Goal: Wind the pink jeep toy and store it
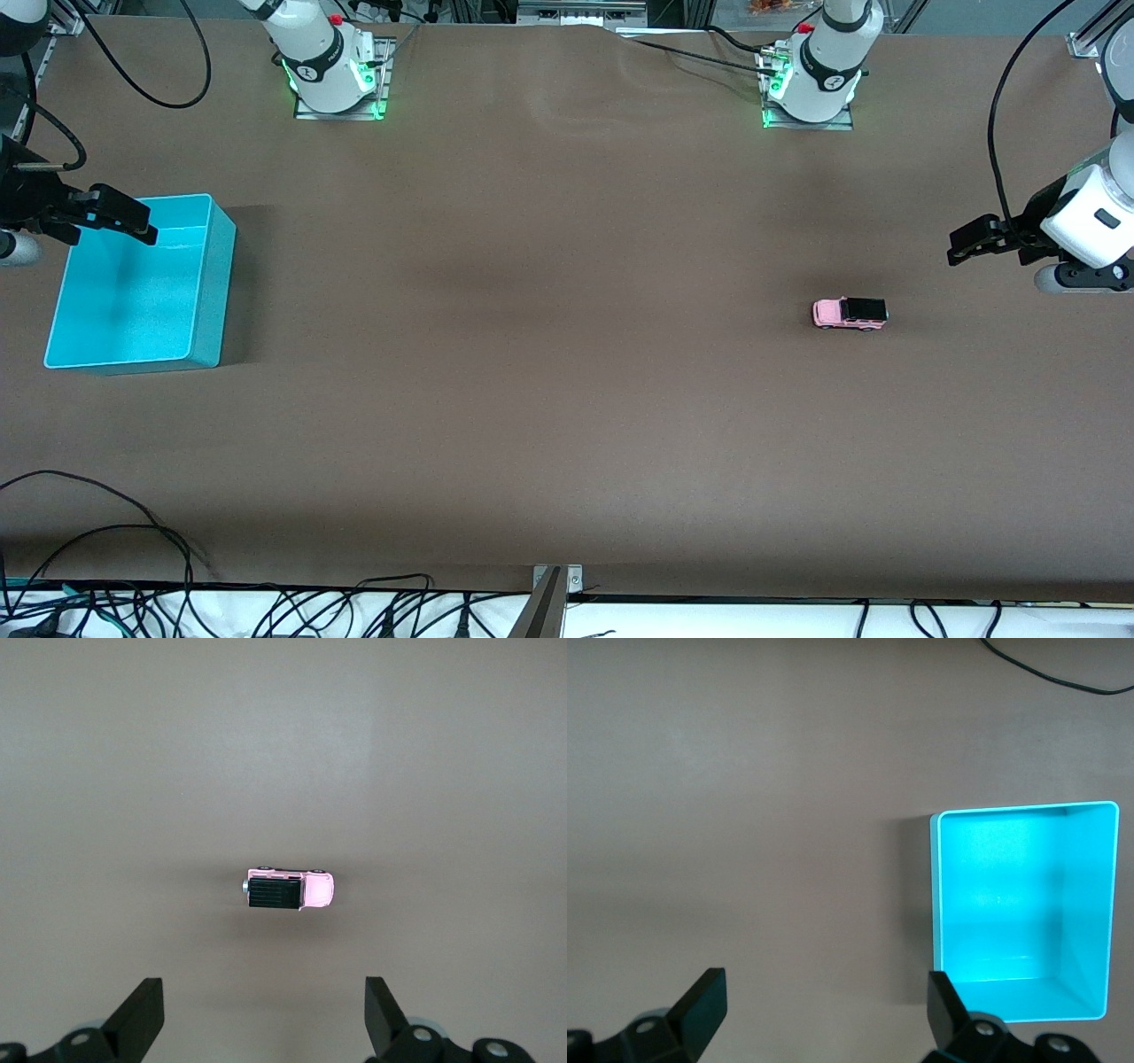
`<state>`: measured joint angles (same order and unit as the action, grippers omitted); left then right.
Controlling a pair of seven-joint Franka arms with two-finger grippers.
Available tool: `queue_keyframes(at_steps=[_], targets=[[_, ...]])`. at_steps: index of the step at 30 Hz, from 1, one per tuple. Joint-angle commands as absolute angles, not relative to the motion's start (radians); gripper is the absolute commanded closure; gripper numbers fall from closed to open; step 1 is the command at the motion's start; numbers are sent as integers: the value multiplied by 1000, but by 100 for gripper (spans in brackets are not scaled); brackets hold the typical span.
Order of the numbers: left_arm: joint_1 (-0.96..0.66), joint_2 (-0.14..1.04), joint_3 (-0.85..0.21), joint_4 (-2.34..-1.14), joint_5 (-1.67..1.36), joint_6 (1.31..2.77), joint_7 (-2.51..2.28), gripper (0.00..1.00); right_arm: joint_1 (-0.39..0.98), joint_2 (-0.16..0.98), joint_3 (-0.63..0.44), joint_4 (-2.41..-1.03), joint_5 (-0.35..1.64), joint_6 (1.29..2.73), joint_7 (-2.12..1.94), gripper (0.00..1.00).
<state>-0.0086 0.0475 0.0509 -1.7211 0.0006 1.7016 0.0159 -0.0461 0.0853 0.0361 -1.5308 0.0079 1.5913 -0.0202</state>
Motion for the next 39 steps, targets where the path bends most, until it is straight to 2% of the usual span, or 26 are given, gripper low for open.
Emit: queue_keyframes(at_steps=[1, 39], targets=[[0, 31, 44, -1732, 14, 1692, 34, 0, -46, 81, 35, -1519, -8, 1577, -28, 0], [5, 34, 48, -1729, -2, 1692, 35, 0, -48, 83, 32, -1514, -6, 1577, -26, 0]])
